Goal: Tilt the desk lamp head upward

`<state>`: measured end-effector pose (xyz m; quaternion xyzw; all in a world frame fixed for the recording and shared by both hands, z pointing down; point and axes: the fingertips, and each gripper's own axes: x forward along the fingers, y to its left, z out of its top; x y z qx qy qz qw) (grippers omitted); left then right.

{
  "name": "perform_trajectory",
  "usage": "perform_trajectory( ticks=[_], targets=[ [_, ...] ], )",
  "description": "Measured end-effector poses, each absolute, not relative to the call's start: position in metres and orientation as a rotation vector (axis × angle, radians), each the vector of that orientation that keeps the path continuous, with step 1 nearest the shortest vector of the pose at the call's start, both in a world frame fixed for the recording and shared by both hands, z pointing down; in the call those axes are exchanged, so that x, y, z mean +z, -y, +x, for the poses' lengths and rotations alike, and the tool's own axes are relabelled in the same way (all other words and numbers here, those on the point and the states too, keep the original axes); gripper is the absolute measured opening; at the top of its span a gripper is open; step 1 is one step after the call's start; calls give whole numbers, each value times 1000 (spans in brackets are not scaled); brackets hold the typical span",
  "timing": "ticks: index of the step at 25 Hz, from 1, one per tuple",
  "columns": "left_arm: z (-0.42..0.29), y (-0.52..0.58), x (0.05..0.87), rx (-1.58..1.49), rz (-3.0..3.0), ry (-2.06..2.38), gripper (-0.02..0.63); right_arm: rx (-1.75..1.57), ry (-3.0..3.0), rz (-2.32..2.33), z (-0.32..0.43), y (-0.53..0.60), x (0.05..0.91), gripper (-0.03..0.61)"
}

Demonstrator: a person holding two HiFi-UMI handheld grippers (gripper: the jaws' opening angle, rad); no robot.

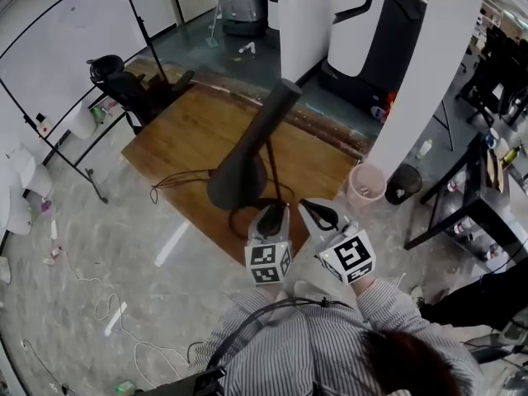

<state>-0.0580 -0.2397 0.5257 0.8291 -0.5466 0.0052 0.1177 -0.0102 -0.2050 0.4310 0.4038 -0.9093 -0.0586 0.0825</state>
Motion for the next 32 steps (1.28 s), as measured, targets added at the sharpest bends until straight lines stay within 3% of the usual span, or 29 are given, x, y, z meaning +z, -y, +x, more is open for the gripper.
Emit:
perform_trajectory(
  ticks=[8,21,25,32],
  targets=[
    [-54,289,534,-16,2347,1700,150,-524,2576,1096,-13,238,397,2],
    [-50,317,547,33,2273,1768,122,-1083,2226,912,-16,267,322,3],
    [-57,320,549,23,2246,1786,50,-1428,2006,813,-29,264,289,29],
    [-58,322,550,50,2260,1803,48,-1909,1227,521,-47,275,270,181]
  ],
)
